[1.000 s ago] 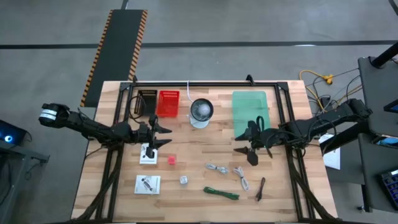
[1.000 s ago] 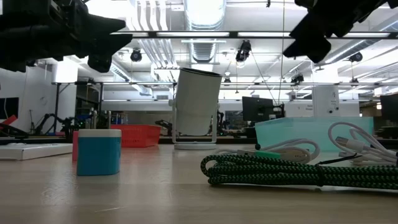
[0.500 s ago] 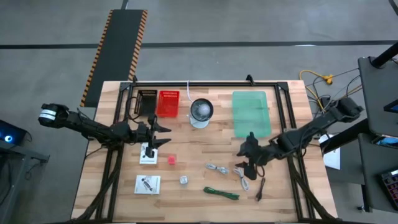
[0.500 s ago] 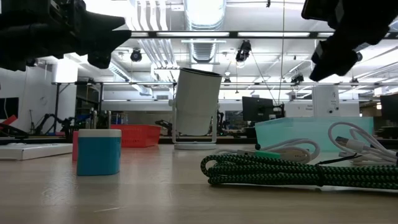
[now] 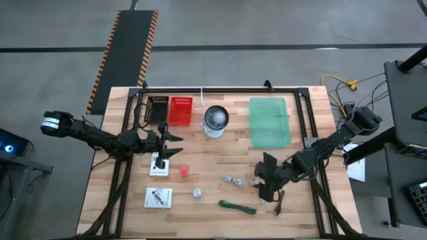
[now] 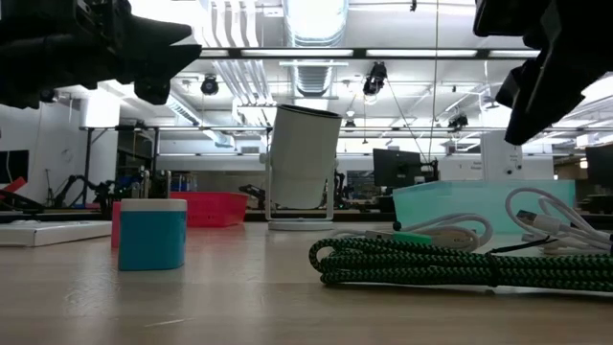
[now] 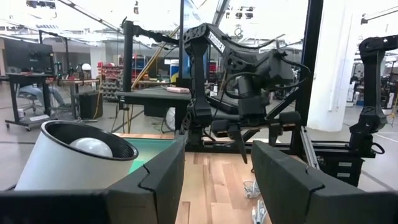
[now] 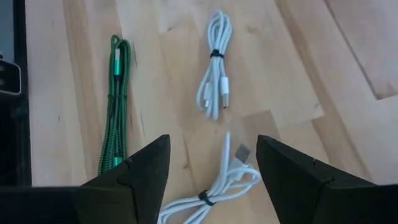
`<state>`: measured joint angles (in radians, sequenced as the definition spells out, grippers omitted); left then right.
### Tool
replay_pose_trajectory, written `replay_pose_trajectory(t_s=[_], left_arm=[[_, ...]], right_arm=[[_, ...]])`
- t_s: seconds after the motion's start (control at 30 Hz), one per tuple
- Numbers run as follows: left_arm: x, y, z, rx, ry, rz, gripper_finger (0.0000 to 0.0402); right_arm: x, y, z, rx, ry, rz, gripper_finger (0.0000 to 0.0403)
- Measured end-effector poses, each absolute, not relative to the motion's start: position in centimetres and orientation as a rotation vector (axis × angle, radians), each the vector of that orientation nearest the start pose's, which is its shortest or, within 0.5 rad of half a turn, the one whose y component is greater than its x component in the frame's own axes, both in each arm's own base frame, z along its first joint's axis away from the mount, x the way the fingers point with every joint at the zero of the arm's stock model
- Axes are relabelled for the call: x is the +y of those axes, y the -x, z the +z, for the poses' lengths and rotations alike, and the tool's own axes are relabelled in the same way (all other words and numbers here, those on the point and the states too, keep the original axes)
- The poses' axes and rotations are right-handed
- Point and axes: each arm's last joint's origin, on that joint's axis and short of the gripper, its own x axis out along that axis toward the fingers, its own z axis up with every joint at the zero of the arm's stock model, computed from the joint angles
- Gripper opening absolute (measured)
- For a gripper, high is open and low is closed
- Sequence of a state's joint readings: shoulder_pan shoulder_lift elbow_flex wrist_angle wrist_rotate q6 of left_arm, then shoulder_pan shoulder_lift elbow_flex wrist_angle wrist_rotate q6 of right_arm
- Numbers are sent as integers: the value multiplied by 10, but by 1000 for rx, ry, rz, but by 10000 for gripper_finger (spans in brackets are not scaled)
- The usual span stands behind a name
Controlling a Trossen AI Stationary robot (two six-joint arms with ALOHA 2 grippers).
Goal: Pick and place items into bin
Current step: Put the white charger cable into the green bin
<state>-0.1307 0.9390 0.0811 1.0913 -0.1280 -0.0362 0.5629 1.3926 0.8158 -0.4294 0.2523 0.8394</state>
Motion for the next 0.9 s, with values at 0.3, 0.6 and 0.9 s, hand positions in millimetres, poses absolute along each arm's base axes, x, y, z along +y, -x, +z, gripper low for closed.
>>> replay_pose_trajectory(t_s=[0.3, 0.6, 0.9], left_arm=[[-18, -163, 193, -232, 66, -7, 171], [-18, -163, 193, -231, 66, -7, 171], [-18, -163, 193, -232, 66, -7, 171]], right_arm=[[145, -230, 193, 1055, -300, -145, 224], [150, -238, 174, 1124, -249, -185, 224], [152, -242, 158, 1170, -215, -211, 224]])
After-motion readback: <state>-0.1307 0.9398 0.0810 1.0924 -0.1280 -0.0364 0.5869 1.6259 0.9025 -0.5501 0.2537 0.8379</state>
